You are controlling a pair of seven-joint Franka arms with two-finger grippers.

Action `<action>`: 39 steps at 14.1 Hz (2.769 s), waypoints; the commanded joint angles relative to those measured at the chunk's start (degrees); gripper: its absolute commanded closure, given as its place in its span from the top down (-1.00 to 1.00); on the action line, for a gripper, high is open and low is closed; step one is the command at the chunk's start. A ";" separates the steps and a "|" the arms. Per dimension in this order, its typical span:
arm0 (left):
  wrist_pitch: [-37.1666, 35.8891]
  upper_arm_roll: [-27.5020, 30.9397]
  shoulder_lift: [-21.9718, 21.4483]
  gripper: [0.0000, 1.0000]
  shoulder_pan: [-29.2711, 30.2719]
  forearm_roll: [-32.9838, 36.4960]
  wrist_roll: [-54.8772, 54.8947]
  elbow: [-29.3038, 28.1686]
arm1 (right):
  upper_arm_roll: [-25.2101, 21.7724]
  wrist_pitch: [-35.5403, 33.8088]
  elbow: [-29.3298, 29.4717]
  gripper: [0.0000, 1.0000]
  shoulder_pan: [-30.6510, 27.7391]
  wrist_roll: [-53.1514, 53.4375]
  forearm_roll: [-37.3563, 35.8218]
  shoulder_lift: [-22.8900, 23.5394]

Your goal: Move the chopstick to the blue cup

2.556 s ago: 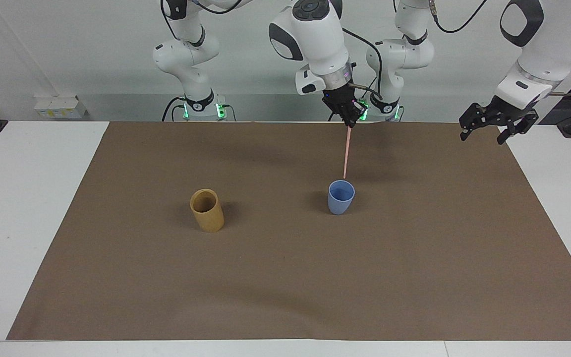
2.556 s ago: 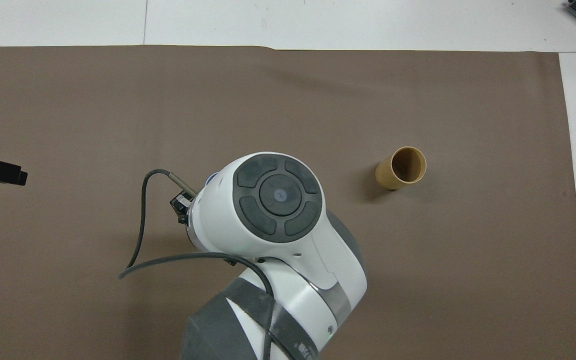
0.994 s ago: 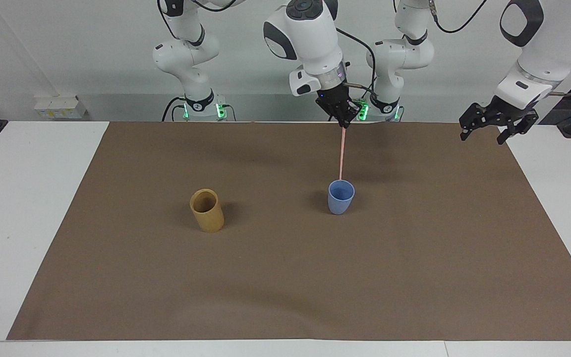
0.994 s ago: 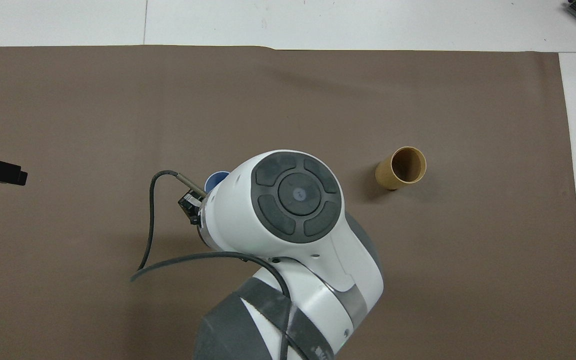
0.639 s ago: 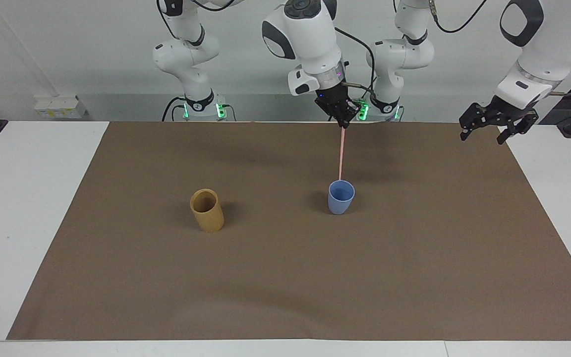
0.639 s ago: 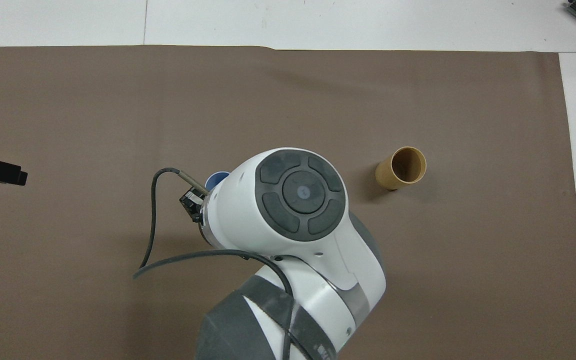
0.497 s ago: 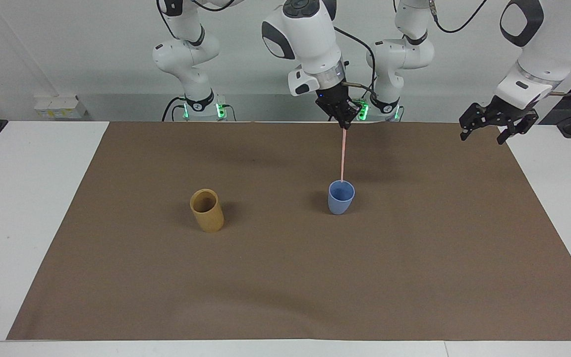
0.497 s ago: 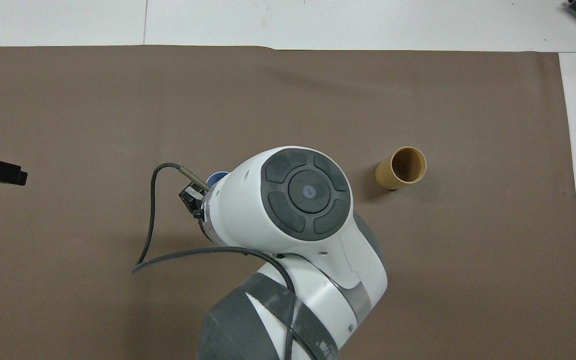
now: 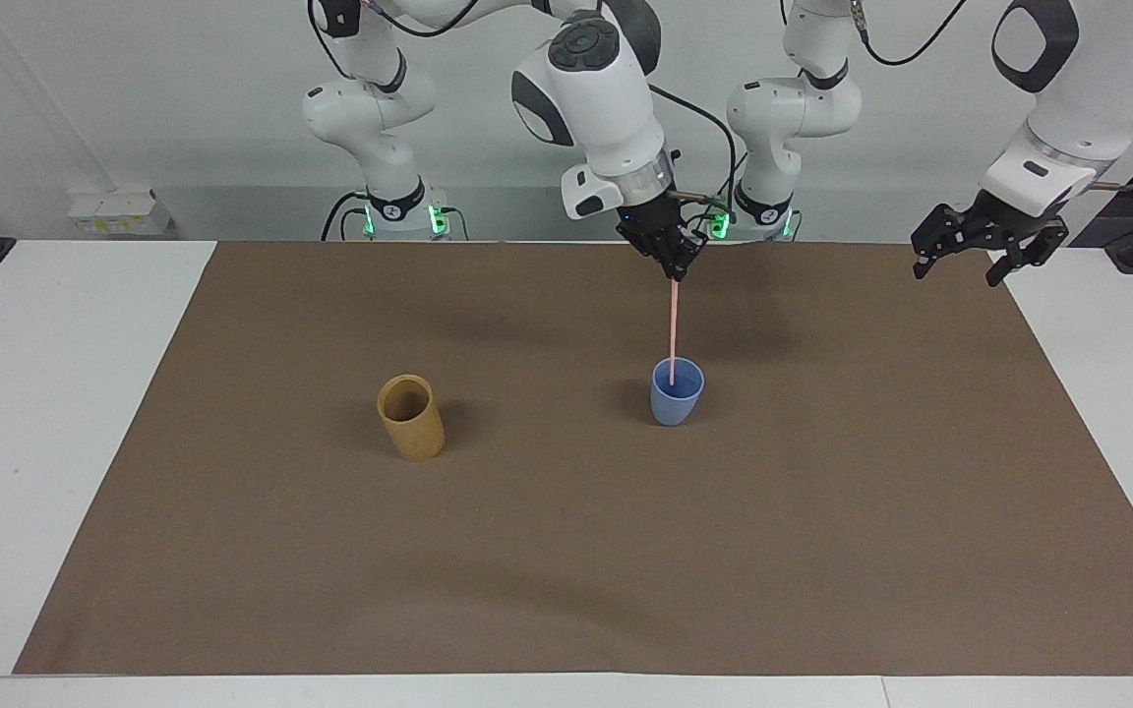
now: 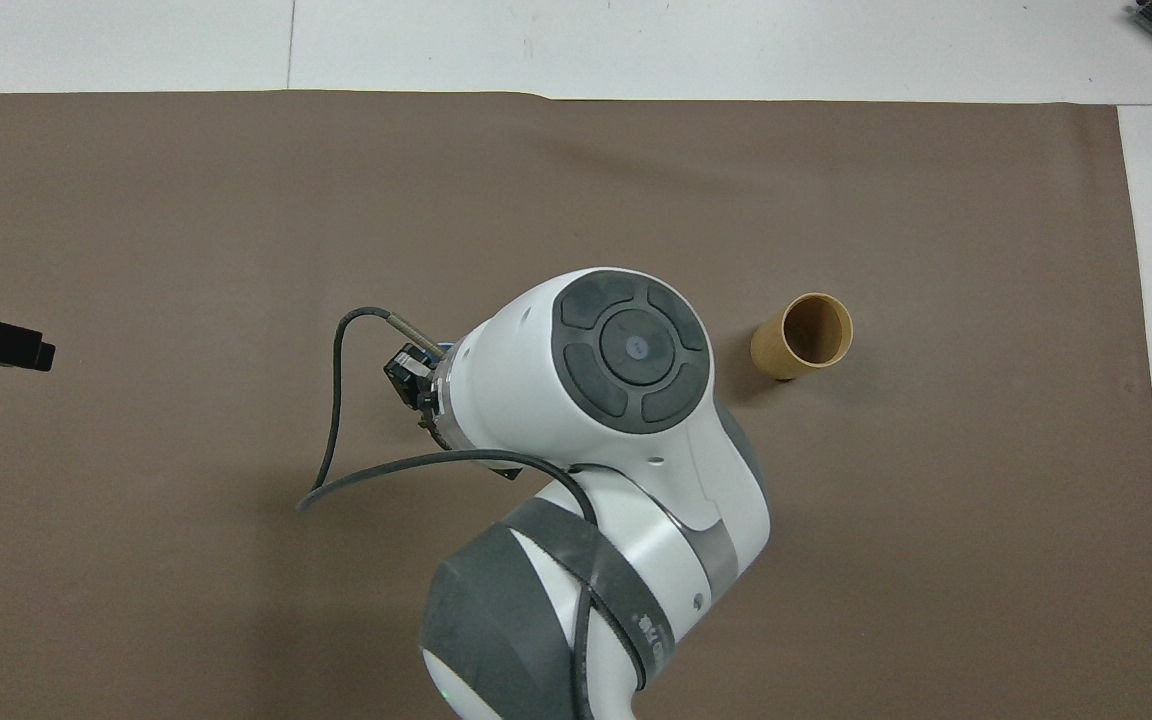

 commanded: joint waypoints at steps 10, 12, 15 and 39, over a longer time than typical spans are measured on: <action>-0.77 -0.12 -0.40 1.00 0.26 0.49 0.42 0.44 | 0.25 5.65 -4.77 -0.58 0.07 -3.85 0.84 0.13; -0.77 -0.12 -0.40 1.00 0.26 0.49 0.42 0.44 | 0.25 5.30 -4.33 -0.40 0.16 -3.67 0.76 0.13; -0.77 -0.12 -0.40 1.00 0.26 0.49 0.42 0.44 | 0.25 4.86 -3.37 -0.08 0.25 -3.58 0.49 0.04; -0.77 -0.12 -0.32 1.00 0.26 0.49 0.42 0.44 | 0.25 -8.75 -18.64 1.00 -15.99 -37.72 -22.98 -23.23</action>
